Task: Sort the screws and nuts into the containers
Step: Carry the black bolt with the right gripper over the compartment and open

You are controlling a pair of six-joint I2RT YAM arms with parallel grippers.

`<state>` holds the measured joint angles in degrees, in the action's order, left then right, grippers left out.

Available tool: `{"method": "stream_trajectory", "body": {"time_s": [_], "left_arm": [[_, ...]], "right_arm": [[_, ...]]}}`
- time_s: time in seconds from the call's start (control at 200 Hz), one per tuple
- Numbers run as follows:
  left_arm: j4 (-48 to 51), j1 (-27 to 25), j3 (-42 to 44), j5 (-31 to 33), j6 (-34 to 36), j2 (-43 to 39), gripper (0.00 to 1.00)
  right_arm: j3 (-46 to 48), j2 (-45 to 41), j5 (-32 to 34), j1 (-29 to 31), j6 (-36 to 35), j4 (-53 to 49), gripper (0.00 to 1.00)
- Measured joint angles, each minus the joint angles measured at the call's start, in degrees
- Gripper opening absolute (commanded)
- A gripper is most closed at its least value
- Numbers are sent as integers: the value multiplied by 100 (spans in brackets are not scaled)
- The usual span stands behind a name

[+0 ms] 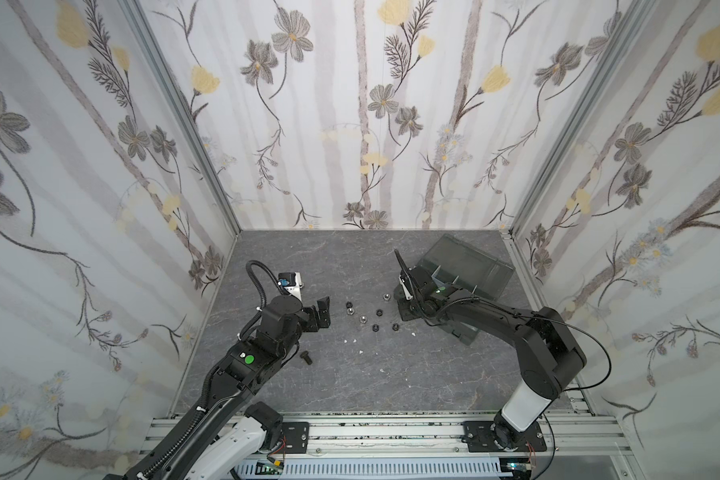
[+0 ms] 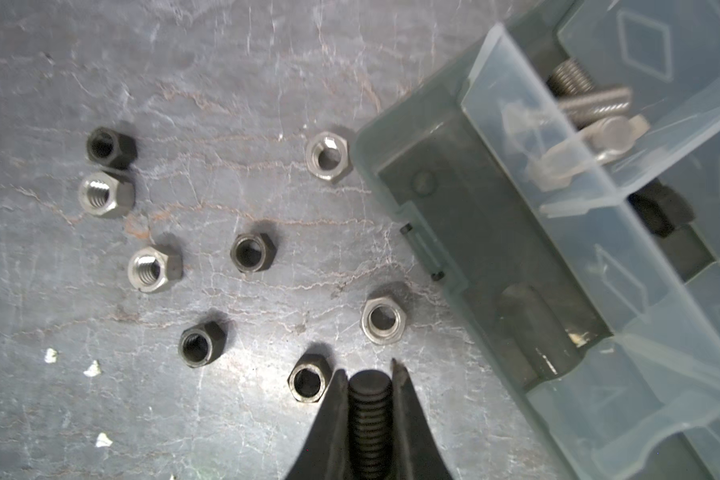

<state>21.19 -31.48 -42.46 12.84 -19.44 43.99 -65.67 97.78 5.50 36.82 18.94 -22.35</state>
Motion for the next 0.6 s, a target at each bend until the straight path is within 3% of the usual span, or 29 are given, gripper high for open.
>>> {"method": "stream_trajectory", "body": {"time_s": [0.604], "left_arm": [[2, 90, 9, -20, 26, 286, 100]], "right_arm": [[-645, 61, -439, -1589, -251, 42, 13]]}}
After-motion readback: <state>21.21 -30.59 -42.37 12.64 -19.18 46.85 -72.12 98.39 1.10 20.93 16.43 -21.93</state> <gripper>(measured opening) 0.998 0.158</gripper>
